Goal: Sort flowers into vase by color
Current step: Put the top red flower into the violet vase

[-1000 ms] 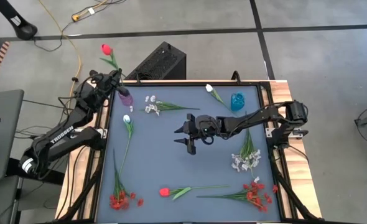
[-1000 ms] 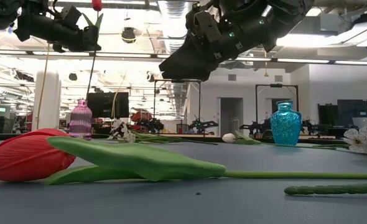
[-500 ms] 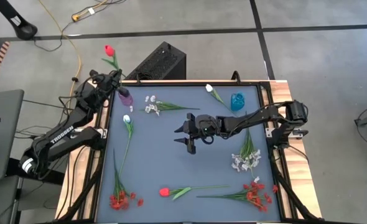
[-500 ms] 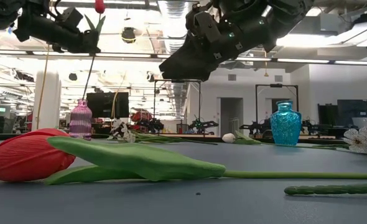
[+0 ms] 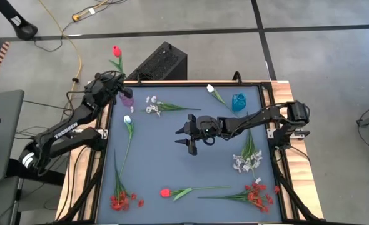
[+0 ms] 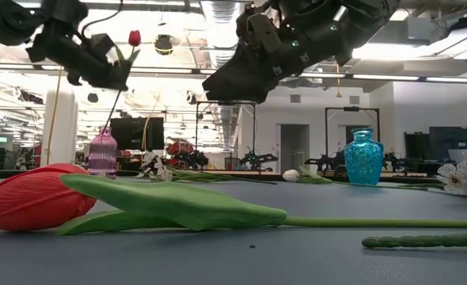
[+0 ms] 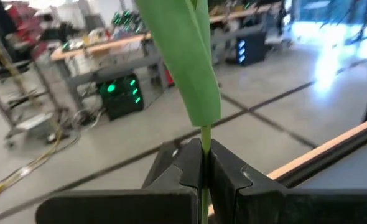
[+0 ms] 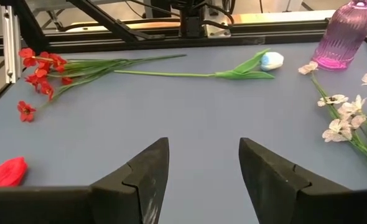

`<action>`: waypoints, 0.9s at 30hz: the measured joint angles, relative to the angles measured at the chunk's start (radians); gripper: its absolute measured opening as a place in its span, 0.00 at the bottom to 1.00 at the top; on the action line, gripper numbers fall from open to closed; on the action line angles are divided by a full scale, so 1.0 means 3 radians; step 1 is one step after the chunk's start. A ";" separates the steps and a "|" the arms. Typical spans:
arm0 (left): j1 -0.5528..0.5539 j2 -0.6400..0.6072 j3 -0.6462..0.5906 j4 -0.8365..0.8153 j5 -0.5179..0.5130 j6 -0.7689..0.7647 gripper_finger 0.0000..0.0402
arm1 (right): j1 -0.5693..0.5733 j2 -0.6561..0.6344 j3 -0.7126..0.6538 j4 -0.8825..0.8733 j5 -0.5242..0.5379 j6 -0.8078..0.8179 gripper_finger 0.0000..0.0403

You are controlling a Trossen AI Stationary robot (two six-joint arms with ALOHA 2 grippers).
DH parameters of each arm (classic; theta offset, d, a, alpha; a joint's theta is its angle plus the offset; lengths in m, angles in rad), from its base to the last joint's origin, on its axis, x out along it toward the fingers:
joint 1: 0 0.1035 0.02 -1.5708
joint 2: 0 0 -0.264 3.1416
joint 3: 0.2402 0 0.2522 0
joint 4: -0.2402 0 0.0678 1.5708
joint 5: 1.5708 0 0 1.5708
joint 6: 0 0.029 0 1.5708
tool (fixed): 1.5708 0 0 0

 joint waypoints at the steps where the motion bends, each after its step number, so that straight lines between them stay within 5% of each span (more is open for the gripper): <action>1: 0.0000 0.0051 0.0000 0.0000 -0.0027 0.0009 0.00 | 0.0009 0.0001 0.0000 -0.0007 0.0000 0.0020 0.55; 11: -0.0057 0.0093 -0.0004 -0.0069 -0.0179 0.0013 0.02 | 0.0140 0.0002 -0.0001 -0.0265 0.0000 0.0036 0.55; 20: -0.0057 0.0044 0.0004 -0.0340 -0.0094 0.0167 0.20 | 0.0155 0.0002 -0.0001 -0.0313 0.0000 0.0058 0.55; 27: -0.0057 -0.0008 0.0324 -0.1399 0.0076 0.0249 0.31 | 0.0171 0.0002 -0.0001 -0.0571 0.0000 0.0072 0.55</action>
